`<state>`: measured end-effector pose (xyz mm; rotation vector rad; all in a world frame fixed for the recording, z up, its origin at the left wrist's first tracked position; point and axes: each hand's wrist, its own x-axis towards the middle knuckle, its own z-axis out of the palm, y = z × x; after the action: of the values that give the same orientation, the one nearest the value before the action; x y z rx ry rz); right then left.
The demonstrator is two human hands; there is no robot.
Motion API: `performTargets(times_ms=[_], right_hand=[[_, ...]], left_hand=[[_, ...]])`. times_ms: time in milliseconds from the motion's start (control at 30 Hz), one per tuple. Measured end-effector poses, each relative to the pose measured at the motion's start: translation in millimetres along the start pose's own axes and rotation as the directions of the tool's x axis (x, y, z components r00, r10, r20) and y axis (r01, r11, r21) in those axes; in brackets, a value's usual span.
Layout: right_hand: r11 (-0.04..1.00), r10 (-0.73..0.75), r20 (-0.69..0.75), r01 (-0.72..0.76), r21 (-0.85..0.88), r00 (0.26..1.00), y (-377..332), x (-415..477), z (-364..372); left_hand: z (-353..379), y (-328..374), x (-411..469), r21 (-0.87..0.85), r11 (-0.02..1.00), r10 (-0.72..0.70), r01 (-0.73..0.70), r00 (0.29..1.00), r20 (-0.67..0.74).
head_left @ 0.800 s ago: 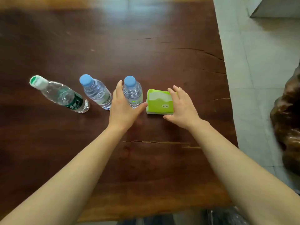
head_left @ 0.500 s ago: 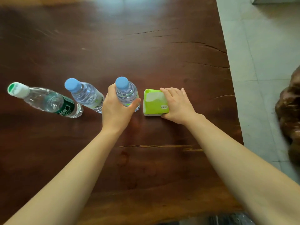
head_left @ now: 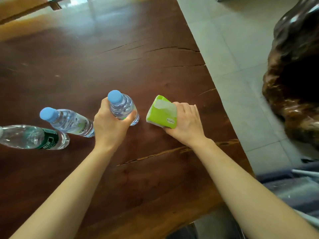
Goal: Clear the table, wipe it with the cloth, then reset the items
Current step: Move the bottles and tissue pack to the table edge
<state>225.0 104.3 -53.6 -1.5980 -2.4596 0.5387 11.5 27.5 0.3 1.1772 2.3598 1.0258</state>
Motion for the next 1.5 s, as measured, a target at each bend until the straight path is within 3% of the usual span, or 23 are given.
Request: performTargets(times_ms=[200, 433, 600, 800, 1233, 1400, 1500], right_hand=[[0.967, 0.254, -0.163, -0.254, 0.023, 0.953, 46, -76, -17], [0.842, 0.526, -0.263, -0.539, 0.027, 0.808, 94, -158, -18], [0.756, 0.632, -0.299, -0.653, 0.038, 0.714, 113, -188, -14], [0.705, 0.689, -0.274, -0.708, 0.036, 0.671, 122, -201, -9], [0.693, 0.717, -0.182, -0.718, 0.073, 0.673, 127, -207, 7], [0.684, 0.729, -0.103, -0.727, 0.06, 0.677, 129, -206, -1], [0.711, 0.701, -0.134, -0.701, 0.059, 0.7, 124, -206, -16]], left_hand=[[35, 38, -20, -0.105, 0.988, 0.134, -0.117, 0.977, 0.168], [99, 89, -47, -0.183, 0.96, 0.266, -0.21, 0.888, 0.376], [145, 127, -64, -0.224, 0.93, 0.366, -0.293, 0.804, 0.469], [178, 146, -83, -0.225, 0.923, 0.384, -0.311, 0.748, 0.541], [191, 148, -94, -0.224, 0.91, 0.41, -0.35, 0.671, 0.618], [186, 144, -97, -0.191, 0.917, 0.386, -0.351, 0.659, 0.645], [172, 134, -98, -0.124, 0.919, 0.361, -0.373, 0.678, 0.64]])
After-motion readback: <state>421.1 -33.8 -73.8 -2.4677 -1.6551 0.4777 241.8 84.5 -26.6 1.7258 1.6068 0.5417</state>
